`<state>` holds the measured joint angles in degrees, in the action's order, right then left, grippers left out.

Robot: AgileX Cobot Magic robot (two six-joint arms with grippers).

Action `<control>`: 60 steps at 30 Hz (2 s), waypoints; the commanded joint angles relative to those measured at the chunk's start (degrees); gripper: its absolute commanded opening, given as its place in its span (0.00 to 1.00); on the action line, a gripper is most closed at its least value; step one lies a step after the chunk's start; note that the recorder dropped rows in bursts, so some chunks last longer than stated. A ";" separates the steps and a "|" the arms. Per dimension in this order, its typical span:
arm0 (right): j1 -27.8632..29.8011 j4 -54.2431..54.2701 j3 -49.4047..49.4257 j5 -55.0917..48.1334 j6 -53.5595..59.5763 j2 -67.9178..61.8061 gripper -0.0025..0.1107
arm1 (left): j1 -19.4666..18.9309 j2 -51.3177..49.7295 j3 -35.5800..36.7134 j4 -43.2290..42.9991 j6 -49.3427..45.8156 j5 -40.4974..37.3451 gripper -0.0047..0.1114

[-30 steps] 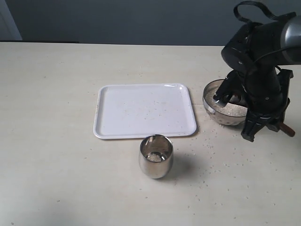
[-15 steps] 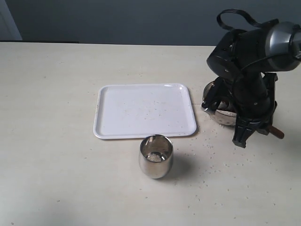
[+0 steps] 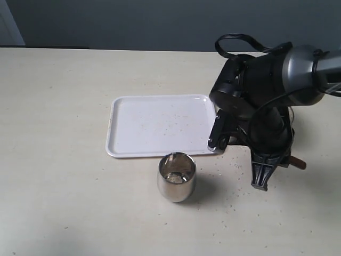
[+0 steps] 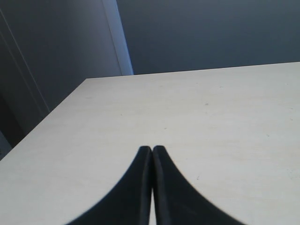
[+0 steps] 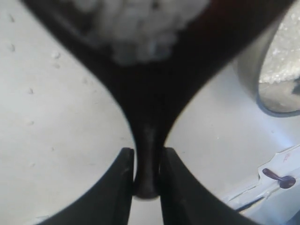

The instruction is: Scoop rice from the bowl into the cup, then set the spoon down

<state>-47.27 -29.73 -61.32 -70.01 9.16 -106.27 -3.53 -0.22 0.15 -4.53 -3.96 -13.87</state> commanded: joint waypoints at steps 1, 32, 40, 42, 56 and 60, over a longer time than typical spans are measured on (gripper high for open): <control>-2.15 -0.39 0.44 0.05 -1.04 2.01 0.02 | -0.19 0.22 -0.15 -0.10 0.28 0.17 0.04; -12.85 1.72 0.20 0.05 -3.03 1.89 0.02 | -0.19 0.22 -0.15 -0.10 0.28 0.17 0.04; -14.13 1.60 -1.99 0.05 -2.66 1.66 0.02 | -0.19 0.22 -0.15 -0.10 0.28 0.17 0.04; -14.47 1.84 -1.99 0.05 -2.66 1.66 0.02 | -0.19 0.22 -0.15 -0.10 0.28 0.17 0.04; -18.05 1.75 -1.99 0.05 -3.41 0.38 0.02 | -0.19 0.22 -0.15 -0.10 0.28 0.17 0.04; -18.45 0.35 -3.93 0.05 -4.09 -0.26 0.02 | -0.19 0.22 -0.15 -0.10 0.28 0.17 0.04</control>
<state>-65.52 -27.93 -64.14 -70.02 5.78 -106.54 -3.53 -0.22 0.15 -4.53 -3.96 -13.87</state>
